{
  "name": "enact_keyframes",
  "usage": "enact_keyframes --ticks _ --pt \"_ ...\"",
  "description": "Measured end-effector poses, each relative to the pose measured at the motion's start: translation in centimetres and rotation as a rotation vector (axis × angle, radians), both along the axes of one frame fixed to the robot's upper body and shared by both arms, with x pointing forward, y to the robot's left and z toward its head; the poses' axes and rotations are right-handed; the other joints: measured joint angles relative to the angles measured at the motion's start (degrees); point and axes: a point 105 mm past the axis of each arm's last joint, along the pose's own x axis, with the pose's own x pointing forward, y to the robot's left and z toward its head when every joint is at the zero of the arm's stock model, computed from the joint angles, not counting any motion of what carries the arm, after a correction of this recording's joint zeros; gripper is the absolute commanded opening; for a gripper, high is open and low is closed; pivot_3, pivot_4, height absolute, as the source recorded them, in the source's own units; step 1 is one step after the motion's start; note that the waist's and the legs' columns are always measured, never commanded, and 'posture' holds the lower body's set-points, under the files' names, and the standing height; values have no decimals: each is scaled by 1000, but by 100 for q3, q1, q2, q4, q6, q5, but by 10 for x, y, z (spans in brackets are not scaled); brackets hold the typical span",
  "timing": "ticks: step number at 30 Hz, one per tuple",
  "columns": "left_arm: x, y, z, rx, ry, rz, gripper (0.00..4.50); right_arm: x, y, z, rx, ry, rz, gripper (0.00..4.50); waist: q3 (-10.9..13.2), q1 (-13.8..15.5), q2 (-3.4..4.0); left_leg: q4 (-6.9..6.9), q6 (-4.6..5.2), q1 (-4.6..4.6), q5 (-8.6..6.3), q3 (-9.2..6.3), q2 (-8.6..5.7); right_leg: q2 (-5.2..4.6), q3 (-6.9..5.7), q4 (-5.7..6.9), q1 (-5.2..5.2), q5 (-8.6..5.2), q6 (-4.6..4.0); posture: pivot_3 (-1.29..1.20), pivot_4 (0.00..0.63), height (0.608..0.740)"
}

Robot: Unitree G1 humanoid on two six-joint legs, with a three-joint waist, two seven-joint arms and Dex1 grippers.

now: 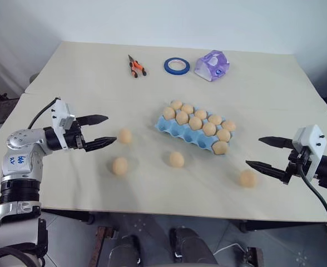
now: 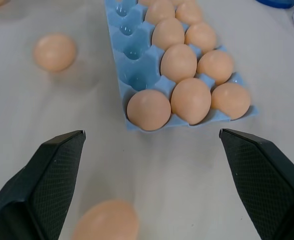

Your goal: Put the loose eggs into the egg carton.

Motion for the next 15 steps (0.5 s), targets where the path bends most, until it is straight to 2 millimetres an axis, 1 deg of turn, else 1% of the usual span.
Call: enact_keyframes --ticks 4,10,15 --pt "4 -2 8 1 -19 -1 4453 0 -6 5 5 -22 -38 4500 0 -4 0 0 -1 2 1 0 0 1 1 2 0 0 0 0 150 740" --pt "8 -6 3 6 10 17 4453 -1 -8 12 23 -53 -85 4500 0 -6 0 1 -1 1 1 0 1 0 1 2 1 0 0 0 150 740" --pt "9 -8 3 8 13 7 4453 4 -3 21 84 -98 -136 4500 0 -5 1 0 -2 2 1 -1 1 0 1 4 1 0 0 0 150 740"
